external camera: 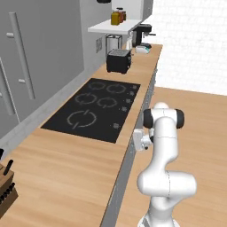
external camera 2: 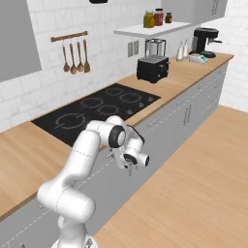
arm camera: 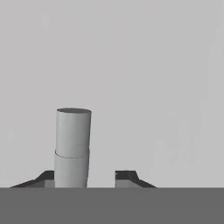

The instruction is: Take a straw from the drawer in front and place it inside the glass cup on the dining counter.

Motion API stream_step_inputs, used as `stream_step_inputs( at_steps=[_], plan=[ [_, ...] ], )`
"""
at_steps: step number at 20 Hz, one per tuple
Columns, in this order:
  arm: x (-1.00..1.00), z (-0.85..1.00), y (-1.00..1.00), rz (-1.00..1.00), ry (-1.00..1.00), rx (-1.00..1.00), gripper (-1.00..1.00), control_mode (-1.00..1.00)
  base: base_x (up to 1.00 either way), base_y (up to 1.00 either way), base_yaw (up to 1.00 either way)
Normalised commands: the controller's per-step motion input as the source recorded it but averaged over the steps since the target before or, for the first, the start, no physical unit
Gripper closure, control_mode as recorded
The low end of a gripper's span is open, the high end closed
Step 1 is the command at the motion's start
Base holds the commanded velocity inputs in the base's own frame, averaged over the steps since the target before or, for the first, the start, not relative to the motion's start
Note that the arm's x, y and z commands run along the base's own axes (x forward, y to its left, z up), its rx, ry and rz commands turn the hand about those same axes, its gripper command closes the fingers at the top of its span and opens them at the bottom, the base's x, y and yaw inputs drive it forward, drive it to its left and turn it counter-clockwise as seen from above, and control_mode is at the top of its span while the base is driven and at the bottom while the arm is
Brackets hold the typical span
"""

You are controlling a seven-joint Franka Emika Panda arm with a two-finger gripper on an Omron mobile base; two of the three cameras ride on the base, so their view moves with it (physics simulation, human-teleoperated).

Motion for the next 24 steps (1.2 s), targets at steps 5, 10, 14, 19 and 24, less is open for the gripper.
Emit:
stream_step_inputs(
  at_steps=[5, 10, 14, 19, 24],
  plan=[
    [-0.06, -0.01, -0.15, 0.0, -0.03, 0.02, 1.0, -1.0, 0.0, 0.0, 0.0],
    [-0.47, 0.0, -0.5, 0.0, -0.09, 0.06, 1.0, -1.0, 0.0, 0.0, 0.0],
    [-0.69, 0.01, -0.7, 0.0, -0.1, 0.11, 1.0, -1.0, 0.0, 0.0, 0.0],
    [-0.73, 0.0, -0.87, 0.0, -0.08, 0.17, 1.0, -1.0, 0.0, 0.0, 0.0],
    [-0.37, -0.01, -0.65, 0.0, -0.01, 0.15, 1.0, -1.0, 0.0, 0.0, 0.0]
  ],
)
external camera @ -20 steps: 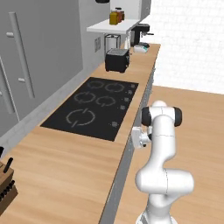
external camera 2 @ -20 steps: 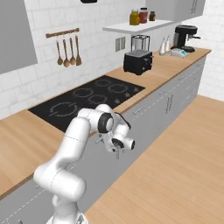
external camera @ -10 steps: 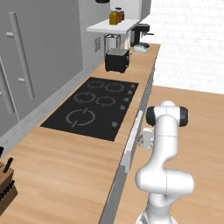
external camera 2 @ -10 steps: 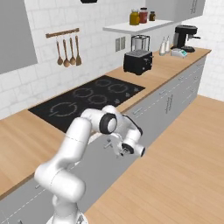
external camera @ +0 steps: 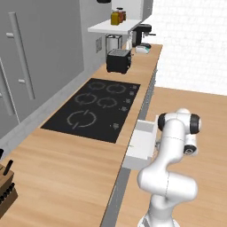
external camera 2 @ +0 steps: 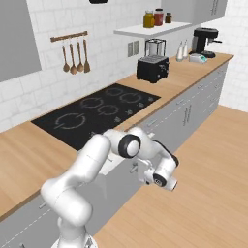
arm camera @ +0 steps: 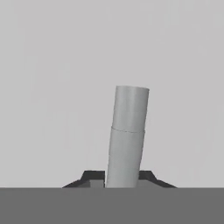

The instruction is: Take a straw from the drawer in front and place it inside the glass cup on the dining counter.

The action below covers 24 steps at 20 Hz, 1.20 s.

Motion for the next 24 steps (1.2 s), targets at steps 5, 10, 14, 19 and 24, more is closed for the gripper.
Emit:
stream_step_inputs(
  at_steps=[5, 10, 14, 19, 24],
  plan=[
    [-0.22, -0.06, -0.45, 0.0, 0.0, 0.09, 1.0, -1.0, 0.0, 0.0, 0.0],
    [-0.32, -0.08, -0.46, 0.0, -0.01, 0.09, 1.0, -1.0, 0.0, 0.0, 0.0],
    [-0.36, -0.09, -0.42, 0.0, -0.04, 0.06, 1.0, -1.0, 0.0, 0.0, 0.0],
    [-0.21, -0.11, -0.4, 0.0, -0.01, 0.04, 1.0, -1.0, 0.0, 0.0, 0.0],
    [0.01, -0.08, 0.0, 0.01, 0.01, 0.0, 1.0, -1.0, 0.0, 0.0, 0.0]
  ],
)
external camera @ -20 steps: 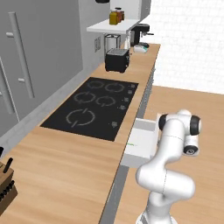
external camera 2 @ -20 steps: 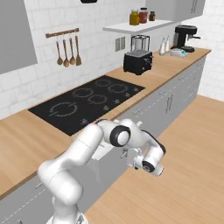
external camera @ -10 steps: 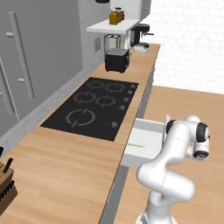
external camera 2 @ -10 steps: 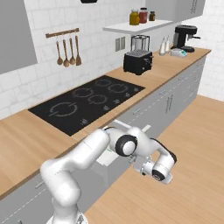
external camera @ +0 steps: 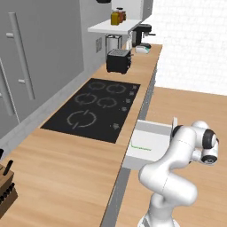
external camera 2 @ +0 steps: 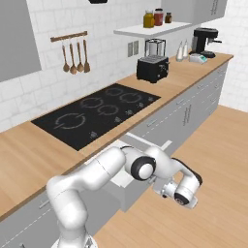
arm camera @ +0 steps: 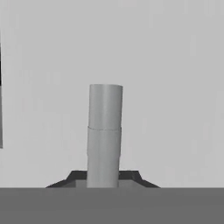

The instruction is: Take a straw from the drawer in front and place it inside the glass cup on the dining counter.

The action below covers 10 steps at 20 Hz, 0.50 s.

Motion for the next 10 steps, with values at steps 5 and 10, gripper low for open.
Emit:
stream_step_inputs(
  at_steps=[5, 10],
  plan=[
    [-0.03, -0.03, -0.02, 0.02, 0.0, 0.0, -1.0, -1.0, 0.0, 0.0, 0.0],
    [-0.17, 0.02, -0.02, 0.0, -0.01, 0.0, -1.0, -1.0, 0.0, 0.0, 0.0]
  ],
)
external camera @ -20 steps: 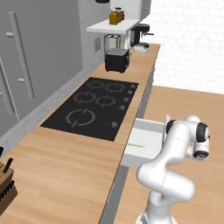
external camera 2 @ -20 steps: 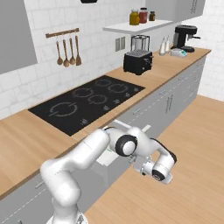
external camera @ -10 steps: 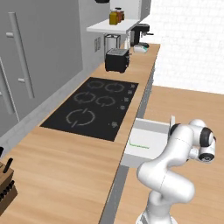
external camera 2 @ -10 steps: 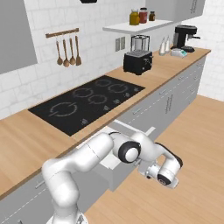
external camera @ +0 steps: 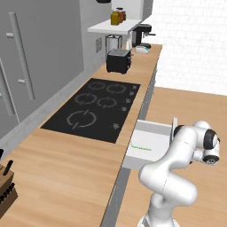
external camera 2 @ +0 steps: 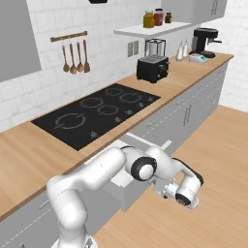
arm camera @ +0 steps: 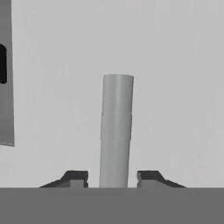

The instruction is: Take a straw from the drawer in front and place it inside the glass cup on the dining counter.

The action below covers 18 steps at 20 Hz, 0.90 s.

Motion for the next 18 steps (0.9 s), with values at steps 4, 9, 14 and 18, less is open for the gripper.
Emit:
stream_step_inputs(
  at_steps=[4, 9, 14, 18],
  plan=[
    [-0.4, 0.19, -0.04, 0.0, -0.01, 0.0, -1.0, -1.0, 0.0, 0.0, 0.0],
    [-0.33, 0.59, 0.0, -0.05, 0.0, -0.03, -1.0, -1.0, 0.0, 0.0, 0.0],
    [-0.33, 0.9, 0.02, -0.03, -0.01, -0.21, -1.0, -1.0, 0.0, 0.0, 0.0],
    [-0.3, 0.92, 0.11, -0.03, -0.03, -0.33, -1.0, -1.0, 0.0, 0.0, 0.0]
  ],
)
